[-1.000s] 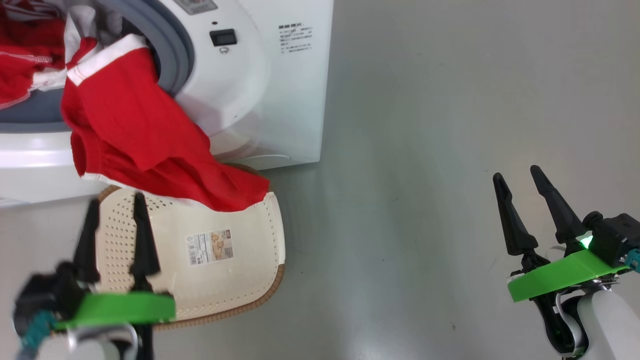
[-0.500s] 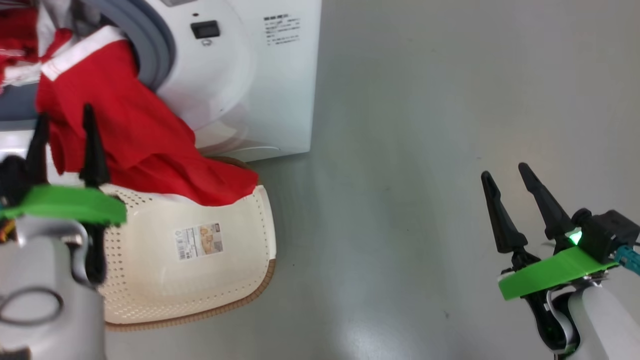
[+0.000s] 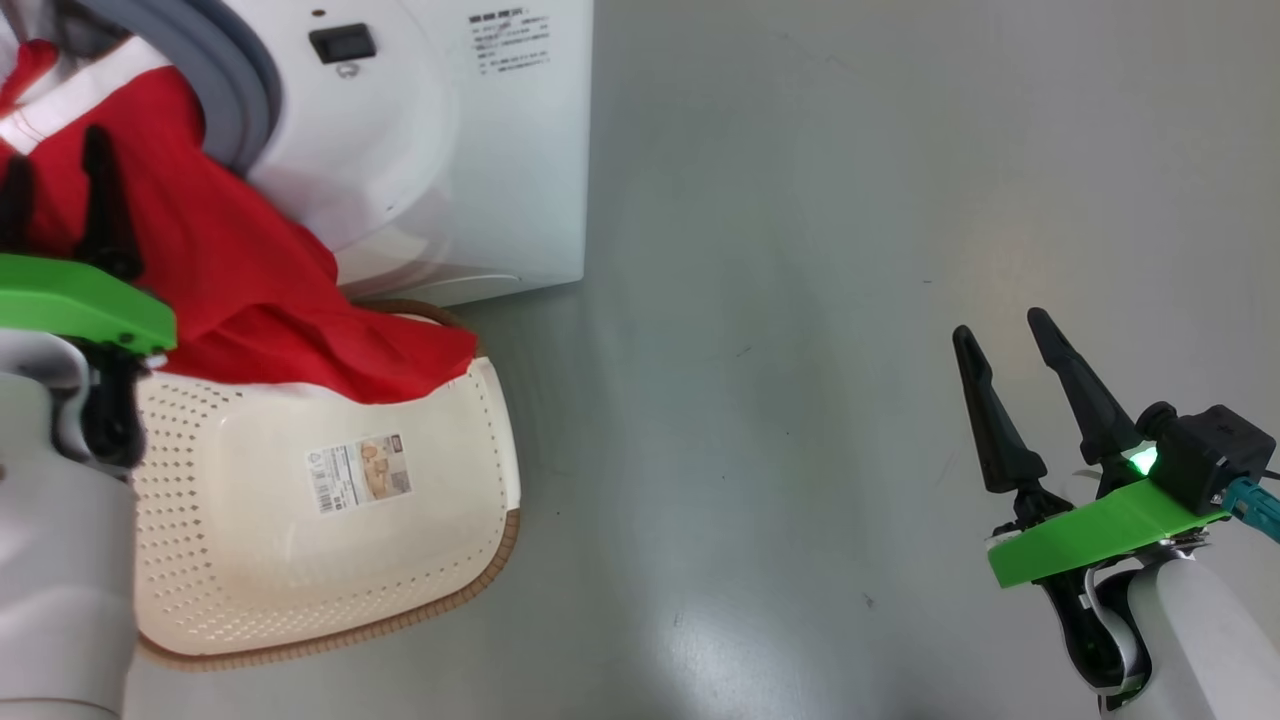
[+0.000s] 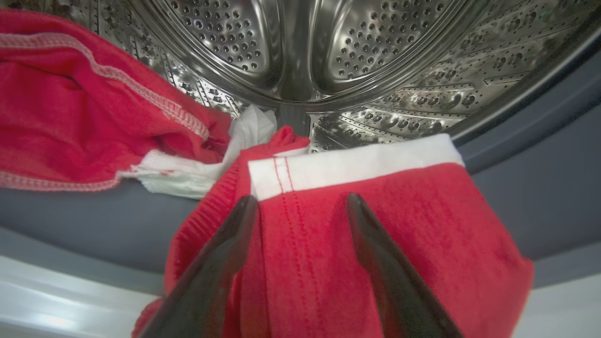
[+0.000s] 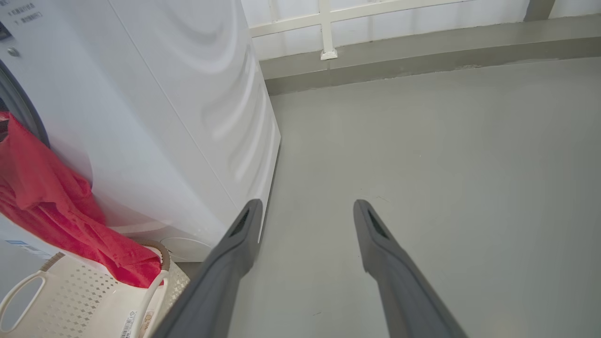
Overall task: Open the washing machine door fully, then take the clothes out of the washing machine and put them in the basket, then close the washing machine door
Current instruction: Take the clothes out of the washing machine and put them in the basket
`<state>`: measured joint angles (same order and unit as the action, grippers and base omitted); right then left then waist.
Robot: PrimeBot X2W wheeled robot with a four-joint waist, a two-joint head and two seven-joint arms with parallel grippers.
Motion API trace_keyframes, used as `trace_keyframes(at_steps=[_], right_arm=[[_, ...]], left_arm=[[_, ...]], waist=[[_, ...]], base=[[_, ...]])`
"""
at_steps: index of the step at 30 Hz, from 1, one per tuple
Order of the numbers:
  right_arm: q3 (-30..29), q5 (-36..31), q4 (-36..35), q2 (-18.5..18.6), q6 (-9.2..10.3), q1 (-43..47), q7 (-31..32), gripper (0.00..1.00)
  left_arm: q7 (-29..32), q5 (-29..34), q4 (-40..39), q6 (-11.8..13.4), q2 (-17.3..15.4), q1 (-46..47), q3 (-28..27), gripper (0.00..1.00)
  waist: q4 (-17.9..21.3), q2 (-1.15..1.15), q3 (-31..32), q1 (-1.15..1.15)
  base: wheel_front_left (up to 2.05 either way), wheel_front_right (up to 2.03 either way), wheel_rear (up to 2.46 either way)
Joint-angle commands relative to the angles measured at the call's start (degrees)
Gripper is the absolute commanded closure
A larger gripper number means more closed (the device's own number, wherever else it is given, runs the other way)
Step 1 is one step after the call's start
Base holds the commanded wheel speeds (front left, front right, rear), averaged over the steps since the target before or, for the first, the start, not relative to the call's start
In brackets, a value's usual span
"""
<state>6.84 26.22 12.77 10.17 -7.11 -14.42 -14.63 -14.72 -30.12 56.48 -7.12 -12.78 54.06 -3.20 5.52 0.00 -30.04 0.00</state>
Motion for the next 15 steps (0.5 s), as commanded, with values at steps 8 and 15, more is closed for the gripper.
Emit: trace_keyframes(at_steps=[8,15], right_arm=[[1.72,-0.16,-1.34,0.23,-0.37,-0.87,-0.37,0.00],[1.65,-0.13,-1.38,0.17,-0.37,-1.09,-0.37,0.00]], left_arm=[[1.11,-9.16,3.01,-0.35,-6.06,2.76,4.38,0.00],[0.70,-12.48,4.43,-0.36,-6.92,3.63,9.82,0.12]], waist=[[0.89,0.00,-0.69,0.00],[1.17,0.00,-0.78,0.00]], base=[[0.00,0.00,0.00],[0.00,0.00,0.00]])
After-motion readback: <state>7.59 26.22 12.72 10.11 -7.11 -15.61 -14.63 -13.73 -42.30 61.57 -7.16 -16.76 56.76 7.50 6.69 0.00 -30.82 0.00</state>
